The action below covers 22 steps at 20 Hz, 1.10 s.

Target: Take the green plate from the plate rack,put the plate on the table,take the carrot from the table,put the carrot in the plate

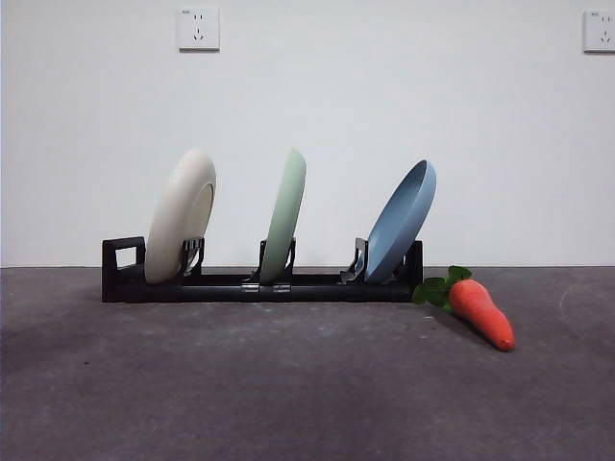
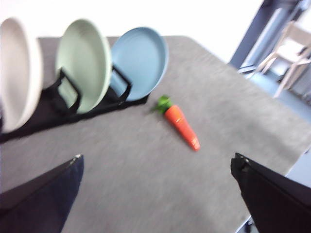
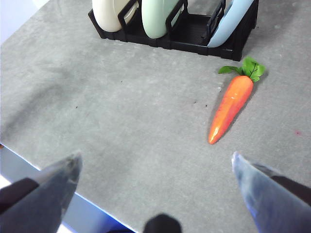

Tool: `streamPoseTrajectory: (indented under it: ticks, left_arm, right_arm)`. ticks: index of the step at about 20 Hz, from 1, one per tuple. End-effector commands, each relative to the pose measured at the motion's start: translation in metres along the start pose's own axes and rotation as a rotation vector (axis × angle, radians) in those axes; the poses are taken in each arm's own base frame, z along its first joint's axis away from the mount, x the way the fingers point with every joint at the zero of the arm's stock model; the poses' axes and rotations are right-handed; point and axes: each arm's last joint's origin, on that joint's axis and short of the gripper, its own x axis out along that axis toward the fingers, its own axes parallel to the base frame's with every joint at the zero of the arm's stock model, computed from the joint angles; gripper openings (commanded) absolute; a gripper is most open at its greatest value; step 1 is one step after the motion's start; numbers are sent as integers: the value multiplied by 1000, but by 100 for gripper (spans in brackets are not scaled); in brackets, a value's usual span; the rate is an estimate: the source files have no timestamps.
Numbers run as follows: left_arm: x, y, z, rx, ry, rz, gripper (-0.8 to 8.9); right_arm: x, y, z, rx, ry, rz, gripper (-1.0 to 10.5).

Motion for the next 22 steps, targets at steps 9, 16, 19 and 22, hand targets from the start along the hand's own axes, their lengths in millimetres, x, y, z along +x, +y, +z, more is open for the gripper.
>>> streamPoseTrajectory:
  ticks: [9,16,19,22]
  left_arm:
    - [139,7,95,19,61,-84,661]
    - [247,18,134,52,78,29,661]
    - [287,29,125,45,115,85,661]
    - [315,44,105,36,157,144,661]
  right_arm:
    - [13,-7,5,25,53,5,653]
    - [16,-9,6,32,68,6,653]
    - [18,-9,6,35,75,7,653]
    - [18,-9,6,35,75,7,653]
